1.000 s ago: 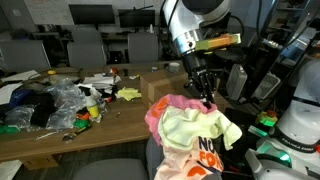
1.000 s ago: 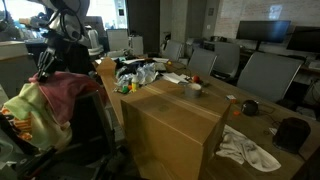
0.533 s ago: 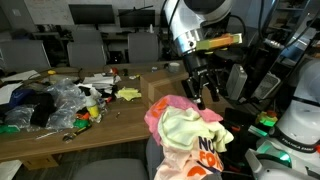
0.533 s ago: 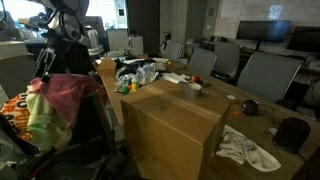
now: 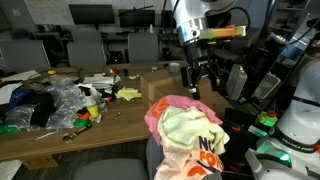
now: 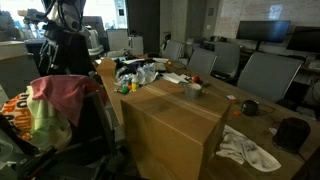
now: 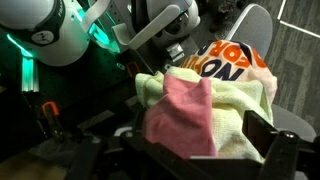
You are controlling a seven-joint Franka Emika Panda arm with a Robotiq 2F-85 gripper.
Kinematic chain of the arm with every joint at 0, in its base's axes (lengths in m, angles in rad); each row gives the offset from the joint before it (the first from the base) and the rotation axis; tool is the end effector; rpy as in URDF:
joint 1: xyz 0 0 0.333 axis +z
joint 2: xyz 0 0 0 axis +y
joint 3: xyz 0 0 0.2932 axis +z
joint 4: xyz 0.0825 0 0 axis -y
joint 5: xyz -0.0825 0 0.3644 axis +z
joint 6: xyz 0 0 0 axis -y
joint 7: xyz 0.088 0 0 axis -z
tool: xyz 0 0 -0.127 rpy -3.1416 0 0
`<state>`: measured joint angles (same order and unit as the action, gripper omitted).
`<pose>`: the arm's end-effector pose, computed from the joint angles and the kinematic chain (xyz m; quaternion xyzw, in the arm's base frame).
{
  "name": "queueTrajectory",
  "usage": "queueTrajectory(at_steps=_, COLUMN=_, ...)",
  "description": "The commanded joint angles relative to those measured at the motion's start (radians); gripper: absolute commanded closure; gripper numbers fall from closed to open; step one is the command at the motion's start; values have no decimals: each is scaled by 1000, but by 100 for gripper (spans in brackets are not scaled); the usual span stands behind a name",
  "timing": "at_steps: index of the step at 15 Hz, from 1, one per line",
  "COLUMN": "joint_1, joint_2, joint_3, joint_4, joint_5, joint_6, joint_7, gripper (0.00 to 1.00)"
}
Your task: Pick up the shirts on the box and put them on the chair.
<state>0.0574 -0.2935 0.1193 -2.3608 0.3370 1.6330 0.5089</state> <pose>0.3708 0.1069 0.3881 -0.9430 0.2113 0.2486 0.0653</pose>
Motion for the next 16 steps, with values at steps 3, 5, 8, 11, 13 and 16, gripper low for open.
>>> queueTrajectory(at_steps=3, joint_1=-87, joint_2=-178, joint_3=-22, joint_4=17, joint_5=-101, joint_6=-14, joint_7=84, gripper=0)
queueTrajectory(at_steps=5, joint_1=-130, joint_2=-241, joint_3=-30, joint_4=8, joint_5=-133, joint_6=-3, joint_7=136, gripper=0)
queueTrajectory(at_steps=8, joint_1=-188, joint_2=-340, joint_3=-32, joint_4=-29, joint_5=-180, joint_6=17, joint_7=205, gripper=0)
queueTrajectory(at_steps=11, joint_1=-238, joint_2=-439, joint_3=-30, joint_4=-91, joint_5=-208, joint_6=41, joint_7=285, gripper=0)
queueTrajectory(at_steps=13, joint_1=-262, joint_2=-518, joint_3=-33, joint_4=-155, joint_5=-197, joint_6=70, joint_7=335, gripper=0)
queueTrajectory(at_steps=16, joint_1=-255, joint_2=-483, joint_3=-40, joint_4=-132, joint_5=-186, joint_6=44, joint_7=298, gripper=0)
